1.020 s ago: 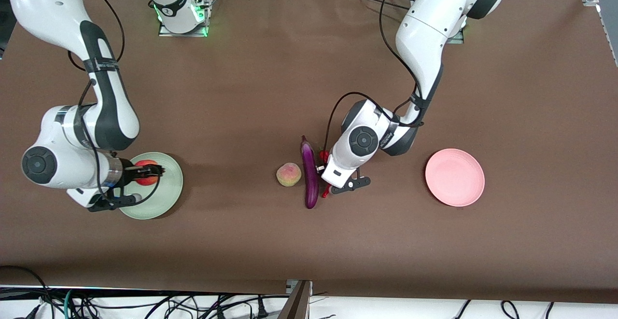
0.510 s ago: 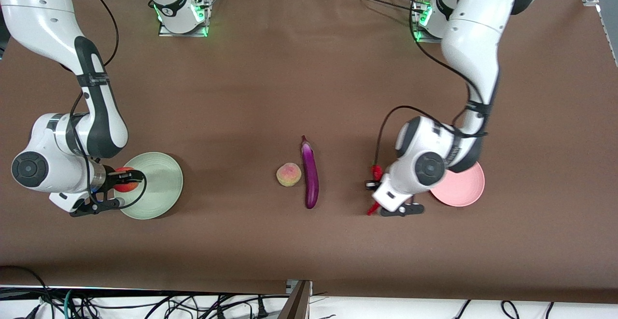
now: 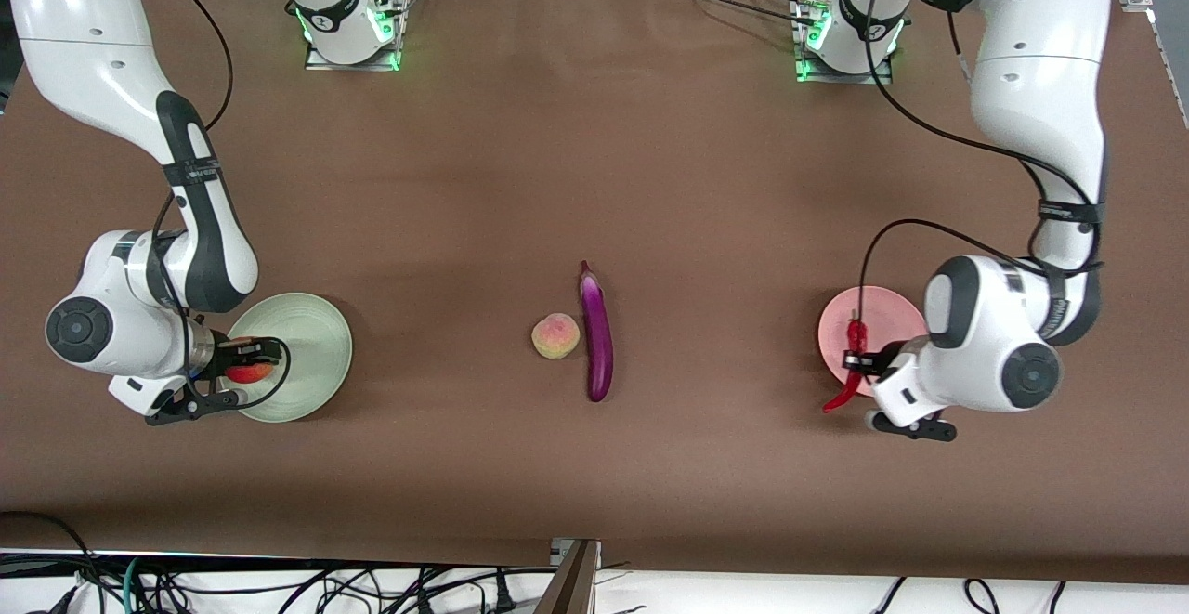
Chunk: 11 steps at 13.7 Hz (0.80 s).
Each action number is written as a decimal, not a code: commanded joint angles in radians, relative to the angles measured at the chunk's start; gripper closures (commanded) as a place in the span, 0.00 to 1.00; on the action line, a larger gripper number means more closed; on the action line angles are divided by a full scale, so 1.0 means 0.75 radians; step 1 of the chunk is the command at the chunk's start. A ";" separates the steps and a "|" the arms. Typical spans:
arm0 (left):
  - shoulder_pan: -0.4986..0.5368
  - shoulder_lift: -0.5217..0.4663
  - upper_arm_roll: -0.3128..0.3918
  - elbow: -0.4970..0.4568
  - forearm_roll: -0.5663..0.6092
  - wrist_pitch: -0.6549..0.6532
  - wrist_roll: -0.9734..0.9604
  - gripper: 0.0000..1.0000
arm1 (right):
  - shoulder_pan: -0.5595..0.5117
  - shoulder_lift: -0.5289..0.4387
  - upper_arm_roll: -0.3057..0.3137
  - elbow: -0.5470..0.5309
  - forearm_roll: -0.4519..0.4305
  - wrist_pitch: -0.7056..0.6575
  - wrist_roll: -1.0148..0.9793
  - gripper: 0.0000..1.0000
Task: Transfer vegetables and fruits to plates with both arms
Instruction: 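Release the apple onto the green plate while the left gripper places the chili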
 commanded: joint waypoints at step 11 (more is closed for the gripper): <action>0.105 -0.091 -0.017 -0.186 0.025 -0.008 0.184 1.00 | -0.003 -0.100 0.098 0.079 0.043 -0.117 -0.007 0.00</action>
